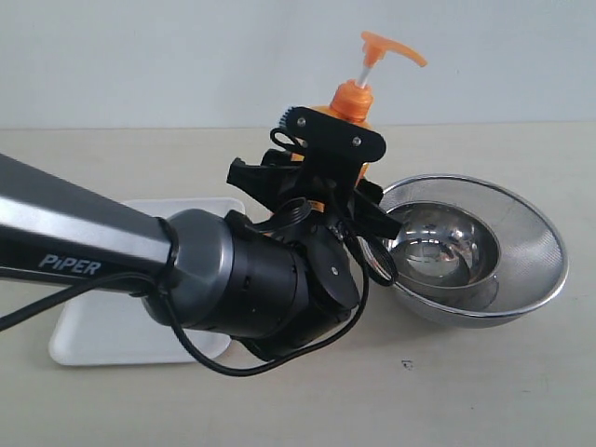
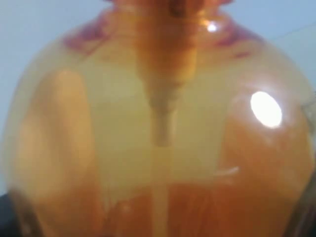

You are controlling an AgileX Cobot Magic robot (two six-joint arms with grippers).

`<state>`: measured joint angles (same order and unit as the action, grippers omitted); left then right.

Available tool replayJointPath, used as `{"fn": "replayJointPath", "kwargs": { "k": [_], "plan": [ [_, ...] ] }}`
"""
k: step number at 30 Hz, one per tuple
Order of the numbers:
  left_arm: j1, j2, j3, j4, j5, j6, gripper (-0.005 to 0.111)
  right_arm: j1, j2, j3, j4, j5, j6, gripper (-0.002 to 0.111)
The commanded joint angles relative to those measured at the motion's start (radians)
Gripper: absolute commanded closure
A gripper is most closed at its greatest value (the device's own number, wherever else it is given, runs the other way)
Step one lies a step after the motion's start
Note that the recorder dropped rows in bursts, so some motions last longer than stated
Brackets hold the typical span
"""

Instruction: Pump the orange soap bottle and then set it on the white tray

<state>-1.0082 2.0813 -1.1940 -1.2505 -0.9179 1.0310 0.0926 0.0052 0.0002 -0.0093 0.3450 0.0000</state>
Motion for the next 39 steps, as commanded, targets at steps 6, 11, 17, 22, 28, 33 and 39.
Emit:
{"fn": "replayJointPath", "kwargs": {
  "k": [6,11,17,22,28,33,39],
  "plan": [
    [-0.002,-0.009,-0.016,0.092,-0.045,-0.017,0.102,-0.003,-0.005,0.0,-0.001,-0.012,-0.005,0.108],
    [-0.002,-0.009,-0.016,0.092,-0.045,-0.008,0.102,-0.003,-0.005,0.0,-0.001,-0.012,-0.005,0.108],
    [-0.002,-0.009,-0.016,0.092,-0.045,-0.006,0.102,-0.003,-0.005,0.0,-0.001,-0.012,-0.009,0.108],
    [-0.002,-0.009,-0.016,0.092,-0.045,-0.006,0.102,-0.003,-0.005,0.0,-0.001,-0.012,-0.007,0.108],
    [-0.002,-0.009,-0.016,0.092,-0.045,-0.006,0.102,-0.003,-0.005,0.0,-0.001,-0.035,-0.007,0.108],
    [-0.002,-0.009,-0.016,0.092,-0.045,-0.006,0.102,-0.003,-0.005,0.0,-0.001,-0.162,-0.007,0.108],
    [-0.002,-0.009,-0.016,0.092,-0.045,-0.006,0.102,-0.003,-0.005,0.0,-0.001,-0.335,-0.007,0.108]
  ]
}}
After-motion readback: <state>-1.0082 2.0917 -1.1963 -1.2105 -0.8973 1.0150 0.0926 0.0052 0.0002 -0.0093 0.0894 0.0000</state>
